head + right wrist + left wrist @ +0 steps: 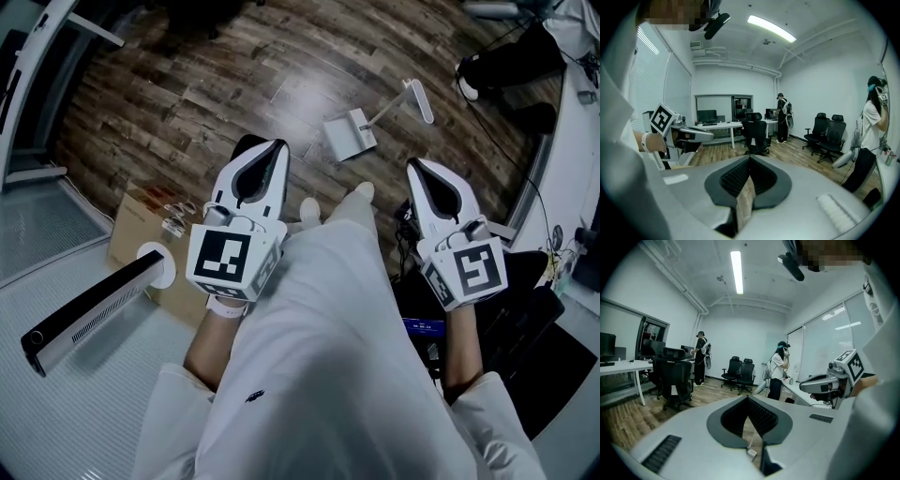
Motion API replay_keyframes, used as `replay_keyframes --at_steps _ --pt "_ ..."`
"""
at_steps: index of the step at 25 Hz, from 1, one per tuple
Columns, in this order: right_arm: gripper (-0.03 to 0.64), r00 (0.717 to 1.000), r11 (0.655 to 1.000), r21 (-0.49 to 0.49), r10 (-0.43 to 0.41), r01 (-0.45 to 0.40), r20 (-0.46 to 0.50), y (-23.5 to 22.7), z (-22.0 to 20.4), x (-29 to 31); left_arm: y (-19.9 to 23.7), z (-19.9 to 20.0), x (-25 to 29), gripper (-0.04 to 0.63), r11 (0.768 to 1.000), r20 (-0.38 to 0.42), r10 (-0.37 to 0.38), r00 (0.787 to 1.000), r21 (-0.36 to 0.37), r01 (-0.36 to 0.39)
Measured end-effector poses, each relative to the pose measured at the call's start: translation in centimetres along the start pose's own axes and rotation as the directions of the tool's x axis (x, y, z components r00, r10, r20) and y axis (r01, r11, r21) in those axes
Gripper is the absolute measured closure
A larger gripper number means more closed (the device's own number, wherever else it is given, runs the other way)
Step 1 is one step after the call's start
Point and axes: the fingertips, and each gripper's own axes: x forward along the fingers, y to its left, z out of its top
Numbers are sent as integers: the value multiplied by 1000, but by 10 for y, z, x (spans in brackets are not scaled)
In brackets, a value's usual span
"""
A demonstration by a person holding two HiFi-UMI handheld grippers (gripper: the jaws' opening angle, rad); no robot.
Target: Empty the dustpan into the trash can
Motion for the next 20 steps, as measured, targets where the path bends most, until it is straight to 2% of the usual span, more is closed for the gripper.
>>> replay_keyframes --at_steps 5,20 --pt "604 1000 999 -43 25 -25 -1 5 5 8 0 6 -1 589 1000 11 -1 1000 10 1" --pt "604 1000 1000 -21 -12 12 1 -11 0 17 -1 0 -7 589 1000 0 17 1000 -12 -17"
